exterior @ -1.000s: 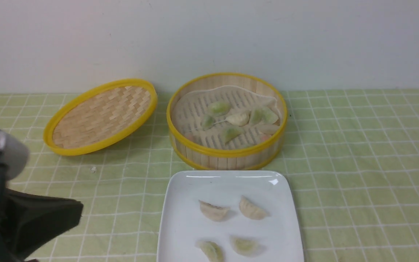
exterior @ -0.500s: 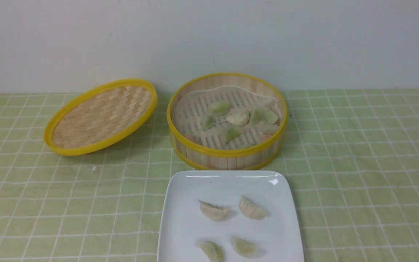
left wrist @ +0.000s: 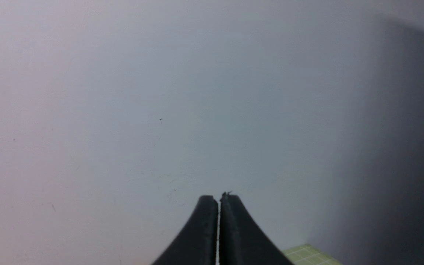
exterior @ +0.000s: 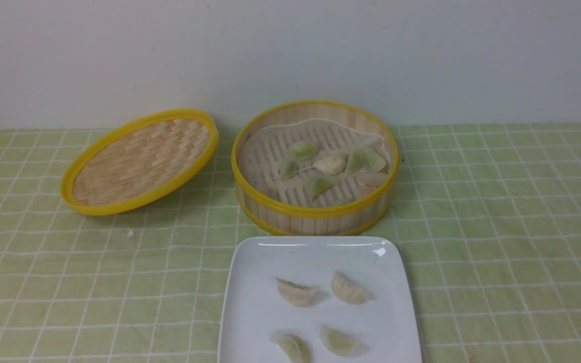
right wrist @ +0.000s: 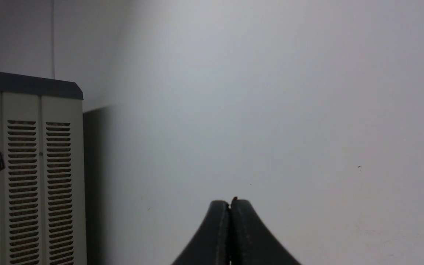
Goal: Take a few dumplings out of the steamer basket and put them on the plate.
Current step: Use the right arm to put the dumpling into the plate
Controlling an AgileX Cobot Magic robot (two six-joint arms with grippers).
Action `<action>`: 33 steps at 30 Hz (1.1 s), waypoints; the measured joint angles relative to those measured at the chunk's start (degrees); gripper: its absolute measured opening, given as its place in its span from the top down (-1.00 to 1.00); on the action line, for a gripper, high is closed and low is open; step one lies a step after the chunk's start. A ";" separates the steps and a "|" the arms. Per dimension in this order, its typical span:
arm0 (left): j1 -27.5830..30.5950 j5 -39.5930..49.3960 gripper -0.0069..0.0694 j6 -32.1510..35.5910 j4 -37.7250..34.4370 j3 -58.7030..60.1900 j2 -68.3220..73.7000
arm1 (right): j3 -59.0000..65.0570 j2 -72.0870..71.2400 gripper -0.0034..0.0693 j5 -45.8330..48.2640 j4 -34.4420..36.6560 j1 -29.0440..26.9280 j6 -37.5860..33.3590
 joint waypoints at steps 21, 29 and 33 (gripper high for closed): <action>23.74 3.19 0.83 6.33 6.59 32.14 -16.32 | 0.00 0.00 0.95 -0.05 0.00 0.00 0.00; 29.21 6.68 0.83 1.20 9.23 39.32 -16.66 | 0.00 0.00 0.95 -0.17 0.00 0.00 -0.17; 29.27 9.64 0.83 0.29 11.30 39.32 -16.66 | 0.00 0.00 0.95 -0.23 0.00 0.00 -0.17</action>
